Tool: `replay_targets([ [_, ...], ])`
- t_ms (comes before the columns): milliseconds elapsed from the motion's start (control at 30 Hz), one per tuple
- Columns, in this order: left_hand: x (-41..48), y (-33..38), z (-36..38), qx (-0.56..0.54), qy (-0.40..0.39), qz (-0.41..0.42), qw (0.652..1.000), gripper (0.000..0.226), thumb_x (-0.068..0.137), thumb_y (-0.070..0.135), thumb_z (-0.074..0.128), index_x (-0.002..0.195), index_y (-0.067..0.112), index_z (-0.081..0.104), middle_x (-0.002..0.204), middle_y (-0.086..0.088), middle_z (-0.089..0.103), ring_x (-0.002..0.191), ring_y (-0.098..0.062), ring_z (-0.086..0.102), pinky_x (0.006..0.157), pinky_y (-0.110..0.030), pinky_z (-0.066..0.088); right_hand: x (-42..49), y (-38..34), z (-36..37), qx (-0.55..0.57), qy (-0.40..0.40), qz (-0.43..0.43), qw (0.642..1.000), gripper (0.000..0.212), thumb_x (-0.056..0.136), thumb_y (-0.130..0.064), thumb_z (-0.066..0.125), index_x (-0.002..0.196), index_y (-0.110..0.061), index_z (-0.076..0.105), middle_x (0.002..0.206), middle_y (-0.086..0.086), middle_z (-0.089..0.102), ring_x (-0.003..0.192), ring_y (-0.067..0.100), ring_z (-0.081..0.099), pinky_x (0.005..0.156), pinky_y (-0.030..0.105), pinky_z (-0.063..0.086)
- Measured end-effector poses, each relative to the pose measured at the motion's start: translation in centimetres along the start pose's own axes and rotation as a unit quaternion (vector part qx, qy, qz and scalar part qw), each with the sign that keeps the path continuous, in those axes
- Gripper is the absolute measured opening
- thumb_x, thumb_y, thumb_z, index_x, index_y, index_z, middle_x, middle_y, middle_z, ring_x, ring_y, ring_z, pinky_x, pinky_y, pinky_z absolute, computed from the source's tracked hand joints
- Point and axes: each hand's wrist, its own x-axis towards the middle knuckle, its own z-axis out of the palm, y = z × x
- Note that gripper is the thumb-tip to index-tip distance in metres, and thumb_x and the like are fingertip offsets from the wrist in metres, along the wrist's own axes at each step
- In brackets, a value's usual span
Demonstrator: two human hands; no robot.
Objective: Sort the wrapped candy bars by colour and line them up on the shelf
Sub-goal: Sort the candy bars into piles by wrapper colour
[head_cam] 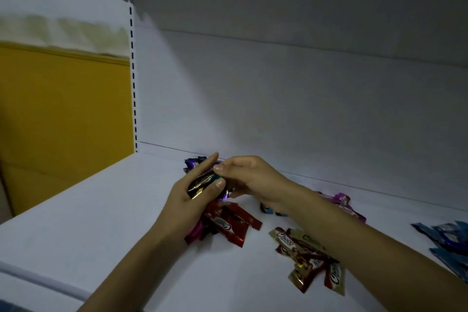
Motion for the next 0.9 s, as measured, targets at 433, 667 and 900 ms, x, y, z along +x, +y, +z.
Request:
replay_targets([
  [433, 1.5, -0.7, -0.7, 0.058, 0.171, -0.07, 0.981, 0.019, 0.094, 0.034, 0.053, 0.09, 0.025, 0.07, 0.072, 0.001, 0.07, 0.051, 0.001, 0.056, 0.049, -0.015, 0.039, 4.2, 1.4, -0.4, 0.109, 0.155, 0.023, 0.982, 0.015, 0.088, -0.026, 0.065, 0.086, -0.012, 0.069, 0.069, -0.001, 0.07, 0.052, 0.007, 0.058, 0.049, 0.018, 0.046],
  [667, 1.5, -0.4, -1.0, 0.05, 0.186, -0.056, 0.98, 0.019, 0.096, 0.028, 0.052, 0.088, 0.021, 0.068, 0.06, 0.003, 0.067, 0.046, 0.003, 0.054, 0.045, -0.011, 0.039, 6.8, 2.6, -2.0, 0.143, 0.226, 0.082, 0.96, 0.009, 0.091, -0.015, 0.063, 0.088, -0.007, 0.064, 0.069, 0.007, 0.067, 0.045, 0.008, 0.054, 0.045, 0.018, 0.045],
  [900, 0.8, -0.3, -0.8, 0.087, 0.148, -0.026, 0.985, 0.016, 0.092, 0.034, 0.056, 0.083, 0.03, 0.069, 0.07, 0.008, 0.069, 0.059, 0.001, 0.061, 0.051, -0.01, 0.041, 6.1, 4.2, -5.7, 0.005, 0.238, 0.107, 0.965, 0.011, 0.093, -0.012, 0.058, 0.097, -0.009, 0.068, 0.073, 0.003, 0.067, 0.051, 0.007, 0.053, 0.045, 0.017, 0.042],
])
